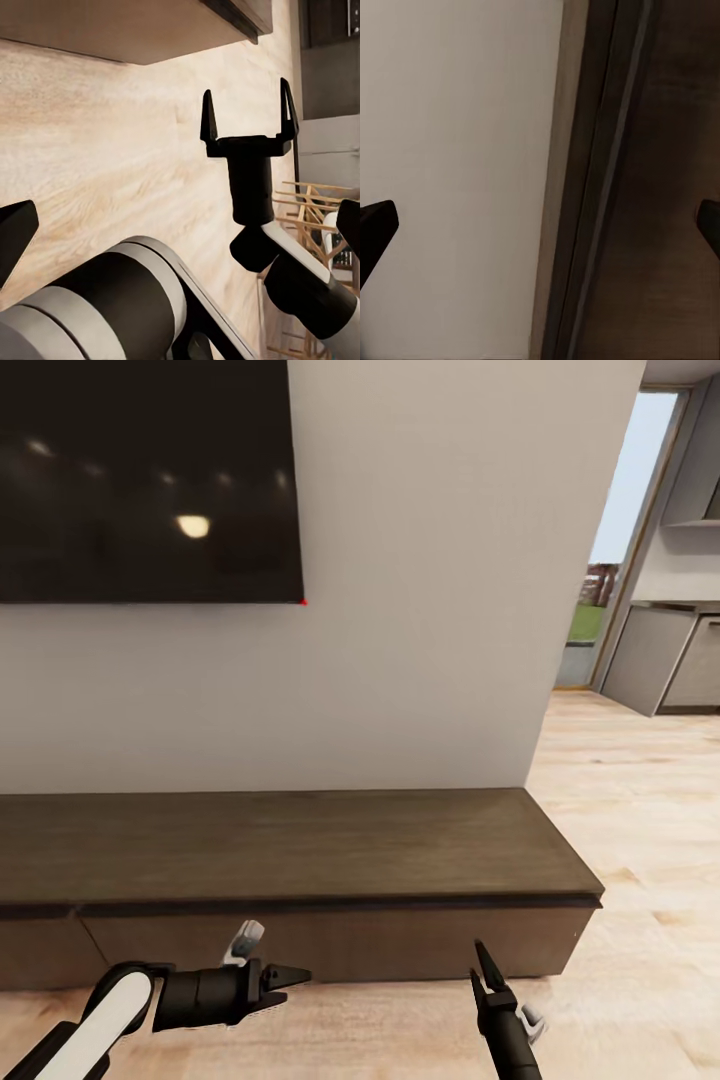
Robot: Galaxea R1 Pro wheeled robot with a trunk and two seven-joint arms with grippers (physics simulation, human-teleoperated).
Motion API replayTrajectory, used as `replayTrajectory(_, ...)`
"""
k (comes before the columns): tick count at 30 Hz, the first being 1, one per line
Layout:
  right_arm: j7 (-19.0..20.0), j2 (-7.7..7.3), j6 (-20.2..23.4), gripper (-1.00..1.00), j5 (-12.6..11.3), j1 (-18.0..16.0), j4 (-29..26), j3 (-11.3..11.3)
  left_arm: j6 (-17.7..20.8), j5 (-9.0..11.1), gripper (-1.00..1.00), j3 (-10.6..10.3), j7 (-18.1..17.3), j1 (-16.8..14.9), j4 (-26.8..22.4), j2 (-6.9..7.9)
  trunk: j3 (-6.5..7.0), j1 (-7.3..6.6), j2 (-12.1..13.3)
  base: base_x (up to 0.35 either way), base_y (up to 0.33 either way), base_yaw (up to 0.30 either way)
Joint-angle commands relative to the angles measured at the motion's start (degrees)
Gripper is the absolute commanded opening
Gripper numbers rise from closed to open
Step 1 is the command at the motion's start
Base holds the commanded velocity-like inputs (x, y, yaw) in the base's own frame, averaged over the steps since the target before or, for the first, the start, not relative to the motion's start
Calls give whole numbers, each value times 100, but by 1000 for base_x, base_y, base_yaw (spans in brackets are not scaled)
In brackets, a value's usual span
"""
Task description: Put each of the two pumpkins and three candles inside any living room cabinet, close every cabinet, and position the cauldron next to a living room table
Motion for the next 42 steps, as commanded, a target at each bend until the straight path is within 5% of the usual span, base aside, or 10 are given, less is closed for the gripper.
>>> replayTrajectory(1,19,3,-4,100,-14,-3,4,-5,2,-47,100,-8,-55,-4,2,6,-5,1,-2,244,0,0)
replayTrajectory(14,19,3,-7,100,-14,-3,11,-5,5,-38,100,-4,-58,-4,0,9,-5,1,-2,40,0,0)
replayTrajectory(26,19,3,-7,100,-14,-3,11,-5,9,-38,100,-16,-58,-4,-61,10,-263,71,-96,0,0,0)
replayTrajectory(29,19,3,-7,100,-14,-3,11,-5,23,-13,100,-153,-70,6,-249,39,-329,79,-100,0,0,0)
replayTrajectory(35,19,2,-7,100,-14,-3,11,-5,24,644,100,-494,-61,186,-635,100,-462,94,-108,0,0,0)
replayTrajectory(42,19,2,-7,100,-14,-3,11,-5,23,780,100,-539,-58,214,-661,106,-551,105,-113,0,0,0)
